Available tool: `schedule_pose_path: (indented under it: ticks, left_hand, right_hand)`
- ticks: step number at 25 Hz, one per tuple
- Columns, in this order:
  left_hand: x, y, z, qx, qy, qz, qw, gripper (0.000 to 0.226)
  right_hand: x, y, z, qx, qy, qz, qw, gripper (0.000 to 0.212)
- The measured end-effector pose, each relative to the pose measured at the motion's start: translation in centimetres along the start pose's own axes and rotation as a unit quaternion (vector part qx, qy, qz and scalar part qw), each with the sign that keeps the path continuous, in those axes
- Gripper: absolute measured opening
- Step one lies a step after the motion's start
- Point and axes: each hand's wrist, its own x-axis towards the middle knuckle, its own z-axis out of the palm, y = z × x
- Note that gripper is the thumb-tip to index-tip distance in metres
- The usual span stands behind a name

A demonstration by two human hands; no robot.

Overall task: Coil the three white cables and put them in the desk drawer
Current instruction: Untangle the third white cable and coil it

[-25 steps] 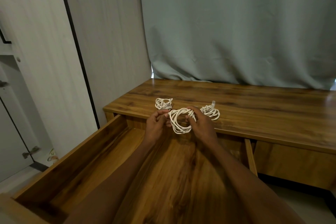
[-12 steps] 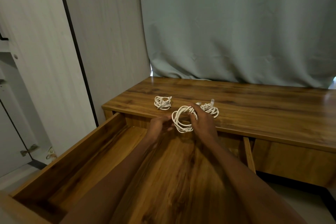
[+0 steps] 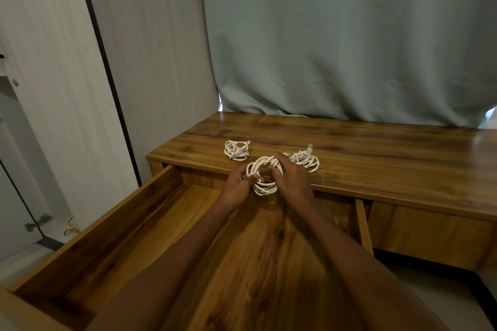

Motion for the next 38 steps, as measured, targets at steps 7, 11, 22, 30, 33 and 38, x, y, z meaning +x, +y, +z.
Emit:
schedule_pose_path:
  ticks: [7, 11, 22, 30, 33, 38]
  left_hand:
    - [-0.6, 0.5, -1.1, -0.127, -0.083, -0.035, 0.988, 0.041]
    - [-0.5, 0.6, -1.3, -0.124, -0.073, -0.038, 0.989, 0.041]
    - [-0.9, 0.8, -0.6, -0.179, -0.097, -0.056, 0.978, 0.019]
    - [-0.7, 0.2, 1.5, -0.249, -0.053, -0.052, 0.966, 0.043]
    - [-0.2, -0.2, 1.5, -0.271, -0.032, -0.05, 0.961, 0.034]
    - [0.1, -0.4, 1.3, -0.191, -0.012, -0.041, 0.981, 0.035]
  right_hand:
    - [0.2, -0.1, -0.8, 0.032, -0.016, 0.03, 0.999, 0.039]
    - [0.2, 0.1, -0.4, 0.024, -0.016, 0.026, 0.999, 0.04]
    - [0.3, -0.2, -0.6, 0.012, -0.016, 0.012, 1.0, 0.039]
    - [0.1, -0.5, 0.0, 0.035, -0.007, 0.035, 0.999, 0.037]
    - [0.3, -0.2, -0.3, 0.028, -0.015, 0.038, 0.999, 0.037]
    - [0.2, 0.0, -0.2, 0.025, -0.014, 0.039, 0.999, 0.038]
